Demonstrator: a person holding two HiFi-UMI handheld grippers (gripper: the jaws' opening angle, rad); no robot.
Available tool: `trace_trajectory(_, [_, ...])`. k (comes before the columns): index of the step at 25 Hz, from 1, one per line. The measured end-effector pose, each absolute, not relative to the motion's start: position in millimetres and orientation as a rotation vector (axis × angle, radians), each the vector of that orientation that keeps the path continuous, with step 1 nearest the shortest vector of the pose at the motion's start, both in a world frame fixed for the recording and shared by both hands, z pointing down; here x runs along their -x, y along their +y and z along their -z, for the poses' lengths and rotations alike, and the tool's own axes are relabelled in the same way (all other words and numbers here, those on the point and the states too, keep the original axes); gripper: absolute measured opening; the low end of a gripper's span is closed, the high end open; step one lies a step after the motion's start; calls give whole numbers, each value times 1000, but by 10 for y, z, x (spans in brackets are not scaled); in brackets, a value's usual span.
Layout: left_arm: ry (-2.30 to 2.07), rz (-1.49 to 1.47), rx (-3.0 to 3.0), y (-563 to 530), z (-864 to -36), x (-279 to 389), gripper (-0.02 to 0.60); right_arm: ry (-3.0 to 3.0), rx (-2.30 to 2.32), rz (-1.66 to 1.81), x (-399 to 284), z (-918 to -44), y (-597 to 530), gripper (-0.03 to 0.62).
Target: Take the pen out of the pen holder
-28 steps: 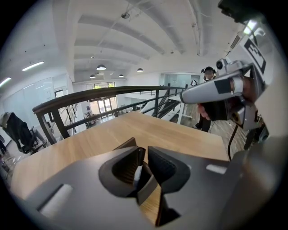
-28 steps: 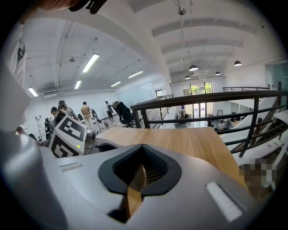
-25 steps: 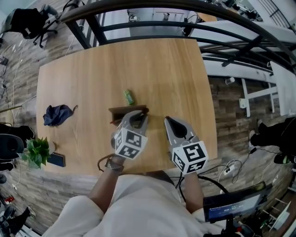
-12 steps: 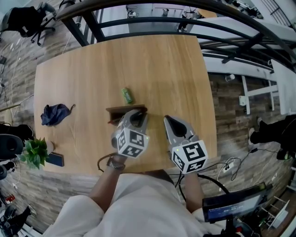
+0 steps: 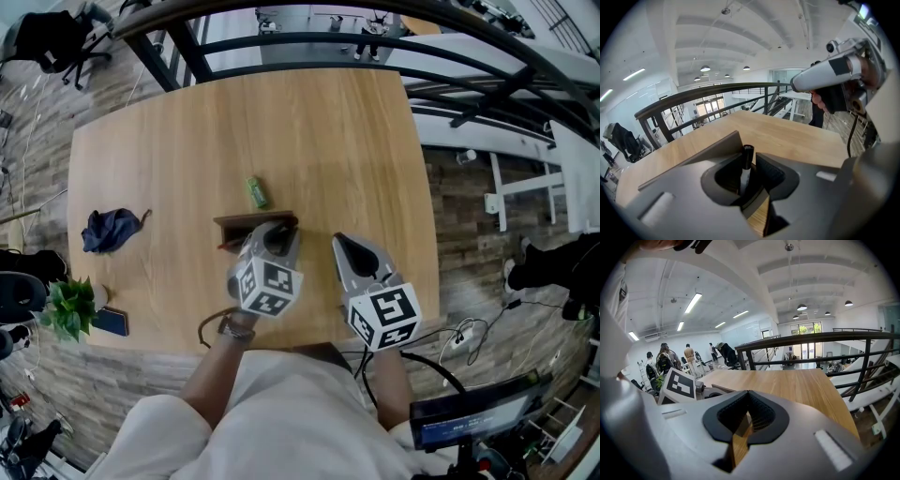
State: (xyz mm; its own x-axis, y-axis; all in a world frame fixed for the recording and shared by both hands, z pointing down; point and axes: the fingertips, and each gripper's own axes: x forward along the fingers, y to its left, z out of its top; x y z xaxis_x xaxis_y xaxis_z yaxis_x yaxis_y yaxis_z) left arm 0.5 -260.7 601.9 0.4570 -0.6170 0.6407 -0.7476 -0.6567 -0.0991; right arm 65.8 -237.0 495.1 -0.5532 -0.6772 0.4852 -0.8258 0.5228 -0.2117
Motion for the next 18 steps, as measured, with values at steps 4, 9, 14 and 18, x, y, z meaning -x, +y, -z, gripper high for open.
trace_trajectory(4, [-1176, -981, -2512, -2591, -6033, -10, 94, -2422, -1244, -606, -647, -4961, -2355, 2])
trace_trajectory(9, [-1147, -979, -2516, -2588, -6039, -26, 94, -2420, -1242, -608, -640, -4968, -2365, 2])
trace_trajectory(14, [-1156, -996, -2519, -2589, -6054, -31, 94, -2421, -1242, -602, -628, -4954, -2354, 2])
trace_trajectory(18, [-1172, -1011, -2522, -2603, -6059, -25, 81, -2417, -1245, -602, -643, -4960, -2355, 2])
